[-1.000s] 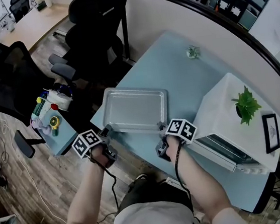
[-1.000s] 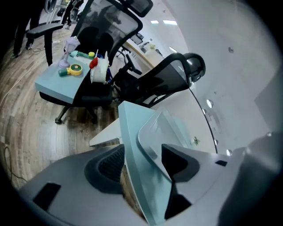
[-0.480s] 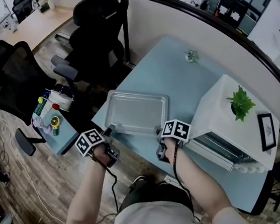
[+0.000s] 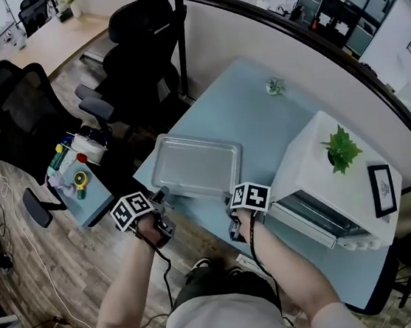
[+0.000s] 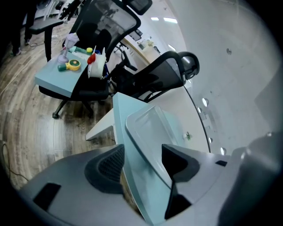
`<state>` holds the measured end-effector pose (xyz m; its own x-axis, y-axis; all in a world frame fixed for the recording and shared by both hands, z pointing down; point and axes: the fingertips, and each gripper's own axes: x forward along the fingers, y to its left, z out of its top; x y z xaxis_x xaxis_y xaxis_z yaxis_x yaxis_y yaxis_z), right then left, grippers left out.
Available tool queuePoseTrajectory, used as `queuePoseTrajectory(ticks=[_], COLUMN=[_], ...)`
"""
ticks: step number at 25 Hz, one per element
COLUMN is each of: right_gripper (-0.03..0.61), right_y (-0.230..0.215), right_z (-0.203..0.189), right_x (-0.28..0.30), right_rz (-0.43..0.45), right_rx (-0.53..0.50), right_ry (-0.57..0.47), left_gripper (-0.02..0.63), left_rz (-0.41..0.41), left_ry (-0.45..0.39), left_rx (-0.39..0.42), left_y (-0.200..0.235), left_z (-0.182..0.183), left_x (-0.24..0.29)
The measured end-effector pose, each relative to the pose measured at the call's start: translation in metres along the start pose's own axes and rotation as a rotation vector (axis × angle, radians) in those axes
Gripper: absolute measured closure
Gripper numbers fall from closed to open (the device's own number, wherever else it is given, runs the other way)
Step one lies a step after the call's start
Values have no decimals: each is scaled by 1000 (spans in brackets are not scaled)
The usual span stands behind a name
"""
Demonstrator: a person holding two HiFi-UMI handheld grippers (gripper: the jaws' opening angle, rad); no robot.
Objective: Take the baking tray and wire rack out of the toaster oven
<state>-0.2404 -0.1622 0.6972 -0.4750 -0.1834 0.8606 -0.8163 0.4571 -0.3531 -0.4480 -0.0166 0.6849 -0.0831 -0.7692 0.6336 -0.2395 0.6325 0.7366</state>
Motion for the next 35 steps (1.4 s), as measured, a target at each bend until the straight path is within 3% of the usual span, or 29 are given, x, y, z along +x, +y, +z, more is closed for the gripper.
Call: queuePoseTrajectory(ticks=[4,9,11,20,26,35], right_gripper=[301,302,296,287,287,290], right_y=[3,15,10,-44,-81,-139], right_z=[-6,-13,-14,-24,-36,-62], right_x=[-31,-85,-109,-208,-265,-341], right_rz=[62,273,316,382,436,421], right_rx=[36,238,280,437,623,760], right_ry=[-31,-123,-170,-347,-471,-688], left_gripper=[347,347,347,347,348,348], left_rz=[-29,-97,-126,-284,-388,-520], left_ry=[8,29,47,174,270,415], left_rx=[34,65,79,192,256,292], left_y=[-23,-65,-84,-170,-215,-276], left_z=[-10,-34,-46,-115,-163,-233], left_x=[-19,-42,-51,-77,-79,-96])
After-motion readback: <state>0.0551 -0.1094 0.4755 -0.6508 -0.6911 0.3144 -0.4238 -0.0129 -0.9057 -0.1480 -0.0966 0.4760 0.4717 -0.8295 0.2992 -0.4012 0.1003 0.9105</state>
